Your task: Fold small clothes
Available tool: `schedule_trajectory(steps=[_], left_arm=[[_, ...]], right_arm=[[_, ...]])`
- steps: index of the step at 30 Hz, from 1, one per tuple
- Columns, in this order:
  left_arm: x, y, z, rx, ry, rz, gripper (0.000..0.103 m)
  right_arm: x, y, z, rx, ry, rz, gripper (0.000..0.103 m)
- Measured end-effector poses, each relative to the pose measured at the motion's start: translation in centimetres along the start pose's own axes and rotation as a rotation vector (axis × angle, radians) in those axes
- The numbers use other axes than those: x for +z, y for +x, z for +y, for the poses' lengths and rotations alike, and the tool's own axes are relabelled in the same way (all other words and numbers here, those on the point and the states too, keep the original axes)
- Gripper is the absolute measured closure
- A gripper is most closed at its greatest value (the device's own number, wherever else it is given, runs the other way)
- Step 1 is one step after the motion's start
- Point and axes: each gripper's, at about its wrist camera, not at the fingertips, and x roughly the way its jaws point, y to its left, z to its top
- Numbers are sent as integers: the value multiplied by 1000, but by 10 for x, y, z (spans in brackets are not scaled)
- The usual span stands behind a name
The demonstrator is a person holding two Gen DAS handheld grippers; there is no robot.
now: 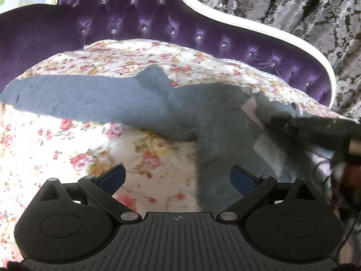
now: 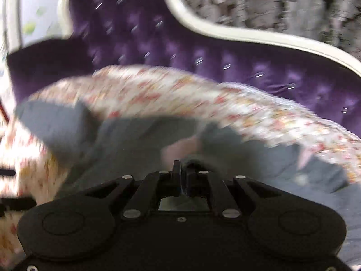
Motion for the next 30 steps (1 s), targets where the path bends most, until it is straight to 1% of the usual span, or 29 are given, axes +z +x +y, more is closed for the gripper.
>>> schedule_trajectory(steps=[2,3,4,6,9,12,14,18,20,22,23,24,25,26,28,30], left_arm=[[0,-1,2,-6,4,-2,3],[1,-1,2,-10,9,-7,3],[1,-2,2,-12,18,-14,3],[3,-1,-2,-20,36,-27,3],[11,4,-15,-45,64,-29,3],[18,11,-36,-68,109,-38,3],[22,17,-58,-81,169,-55,3],[24,29,-100,-97,300,-105,3],[22,37,-119,-89,368,-127,3],[19,48,-137,-65,431,-139,4],[18,52,-142,-58,451,-142,7],[16,60,-150,-46,479,-145,15],[15,66,-154,-34,501,-138,16],[14,70,-157,-23,516,-131,17],[13,80,-162,3,537,-120,23],[17,86,-164,23,539,-120,24]], right_arm=[[-13,1,14,16,-41,-5,84],[-18,-1,19,31,-57,-15,70],[-23,-7,23,47,-63,-37,53],[-33,-19,23,67,-54,-81,37],[-43,-36,18,71,-22,-102,36],[-51,-54,6,65,38,-128,36],[-55,-61,-3,50,88,-128,36],[-67,-68,-24,-23,214,-116,36],[-73,-71,-33,-63,269,-104,36],[-80,-74,-41,-77,318,-103,36],[-83,-75,-45,-77,341,-104,36],[-85,-76,-49,-75,362,-107,36],[-87,-77,-51,-74,378,-108,36],[-89,-77,-53,-74,389,-108,36],[-91,-78,-56,-71,404,-112,36],[-93,-77,-56,-68,410,-114,36]])
